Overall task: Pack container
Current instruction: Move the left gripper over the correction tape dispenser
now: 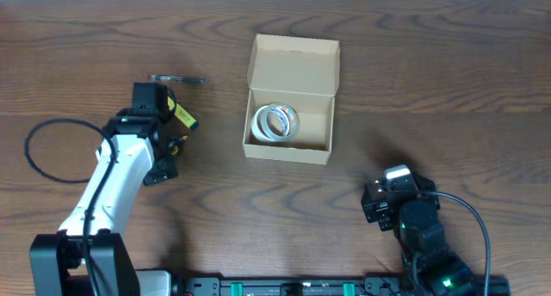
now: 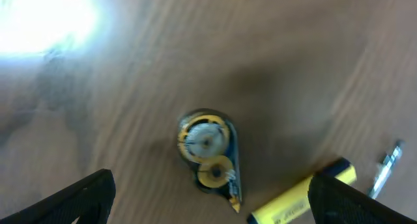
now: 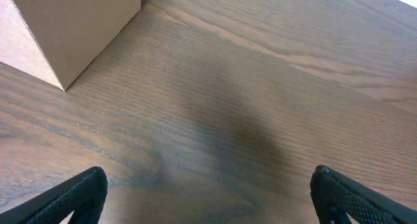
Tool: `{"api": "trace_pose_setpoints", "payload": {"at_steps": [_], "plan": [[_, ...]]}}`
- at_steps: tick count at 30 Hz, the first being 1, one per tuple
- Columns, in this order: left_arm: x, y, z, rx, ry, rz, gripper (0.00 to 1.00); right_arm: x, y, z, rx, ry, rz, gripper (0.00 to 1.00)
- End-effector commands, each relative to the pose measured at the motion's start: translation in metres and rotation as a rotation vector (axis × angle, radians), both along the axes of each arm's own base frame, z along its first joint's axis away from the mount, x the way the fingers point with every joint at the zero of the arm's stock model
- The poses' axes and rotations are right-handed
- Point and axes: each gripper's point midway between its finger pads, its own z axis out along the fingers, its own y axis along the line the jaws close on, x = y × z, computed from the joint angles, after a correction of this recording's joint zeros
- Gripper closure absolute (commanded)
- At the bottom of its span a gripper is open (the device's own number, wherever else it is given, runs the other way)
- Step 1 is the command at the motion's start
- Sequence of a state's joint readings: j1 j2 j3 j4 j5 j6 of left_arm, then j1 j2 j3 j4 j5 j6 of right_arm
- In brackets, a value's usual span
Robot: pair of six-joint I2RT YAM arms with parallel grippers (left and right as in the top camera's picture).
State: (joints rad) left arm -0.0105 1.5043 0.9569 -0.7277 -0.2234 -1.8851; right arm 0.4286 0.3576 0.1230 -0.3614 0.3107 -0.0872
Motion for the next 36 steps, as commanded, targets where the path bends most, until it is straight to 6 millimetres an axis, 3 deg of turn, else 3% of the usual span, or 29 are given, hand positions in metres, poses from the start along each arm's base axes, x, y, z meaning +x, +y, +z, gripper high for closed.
{"api": "trace_pose_setpoints", "payload": {"at_steps": [1,10,25,26,32,36], "plan": [[-0.001,0.000,-0.010,-0.025,-0.010,0.142,0.04,0.000,-0.003,0.000,-0.001,-0.005,-0.012,0.01],[0.021,-0.004,-0.043,-0.052,-0.021,0.181,0.05,0.000,-0.003,0.000,-0.001,-0.005,-0.012,0.01],[0.017,-0.005,-0.065,-0.065,0.038,0.186,0.00,0.000,-0.003,0.000,-0.001,-0.005,-0.012,0.01],[0.017,-0.004,-0.065,-0.066,0.038,0.189,0.07,0.000,-0.003,0.000,-0.002,-0.005,-0.012,0.01],[0.016,0.000,-0.065,-0.076,0.038,0.206,0.21,0.000,-0.003,0.000,-0.001,-0.005,-0.012,0.01],[0.016,0.000,-0.065,-0.076,0.039,0.207,0.26,0.000,-0.003,0.000,-0.002,-0.005,-0.012,0.01]]}}
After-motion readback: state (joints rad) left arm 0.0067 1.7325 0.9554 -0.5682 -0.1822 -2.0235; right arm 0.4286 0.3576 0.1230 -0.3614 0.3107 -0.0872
